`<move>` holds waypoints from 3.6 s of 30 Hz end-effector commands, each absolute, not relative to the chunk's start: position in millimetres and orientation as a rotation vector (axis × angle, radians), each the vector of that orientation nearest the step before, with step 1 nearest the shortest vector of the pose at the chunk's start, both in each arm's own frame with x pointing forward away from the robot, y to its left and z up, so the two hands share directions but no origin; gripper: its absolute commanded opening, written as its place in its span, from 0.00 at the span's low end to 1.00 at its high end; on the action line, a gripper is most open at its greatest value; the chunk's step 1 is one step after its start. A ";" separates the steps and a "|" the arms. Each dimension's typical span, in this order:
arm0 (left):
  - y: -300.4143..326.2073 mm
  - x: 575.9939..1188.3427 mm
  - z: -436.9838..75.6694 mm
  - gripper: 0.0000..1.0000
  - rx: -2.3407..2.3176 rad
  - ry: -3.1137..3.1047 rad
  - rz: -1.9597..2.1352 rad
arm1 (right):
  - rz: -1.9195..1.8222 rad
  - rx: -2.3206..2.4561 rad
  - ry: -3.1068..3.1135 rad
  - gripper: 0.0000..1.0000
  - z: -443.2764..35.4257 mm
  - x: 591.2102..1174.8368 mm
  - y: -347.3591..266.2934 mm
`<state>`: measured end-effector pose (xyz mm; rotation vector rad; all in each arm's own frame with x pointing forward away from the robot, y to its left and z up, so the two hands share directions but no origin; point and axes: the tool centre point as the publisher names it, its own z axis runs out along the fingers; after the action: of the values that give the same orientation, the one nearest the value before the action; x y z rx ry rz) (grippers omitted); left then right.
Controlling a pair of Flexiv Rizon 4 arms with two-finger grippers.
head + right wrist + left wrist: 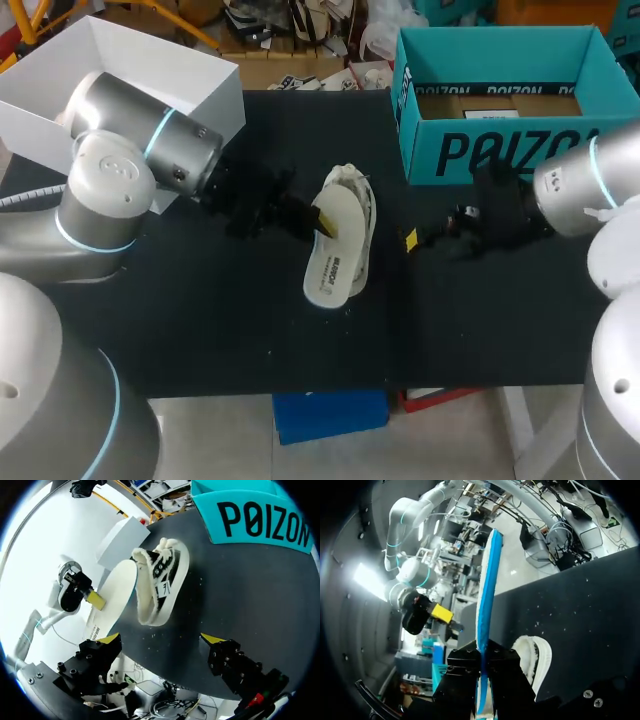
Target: Take the shoe out of the shoebox, open the shoe tongue, remove and reinsert the insole, then place the shoe into the shoebox
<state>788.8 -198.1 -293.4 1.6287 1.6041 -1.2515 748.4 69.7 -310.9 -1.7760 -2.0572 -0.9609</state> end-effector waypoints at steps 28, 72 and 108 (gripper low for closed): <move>-206.9 787.0 -299.4 0.00 1.675 1.651 -1.276 | -0.869 -2.099 -2.458 1.00 -308.4 707.7 40.7; -201.4 776.1 -311.1 0.00 1.697 1.745 -1.426 | -1.012 -2.037 -2.560 1.00 -301.6 696.8 35.4; -192.1 765.3 -344.6 0.00 1.758 1.773 -1.344 | -1.012 -2.037 -2.560 1.00 -301.6 696.8 35.4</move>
<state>757.4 -187.7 -343.2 1.7329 1.7807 -1.3188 697.7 34.2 -300.1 -2.0331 -2.5602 -1.0055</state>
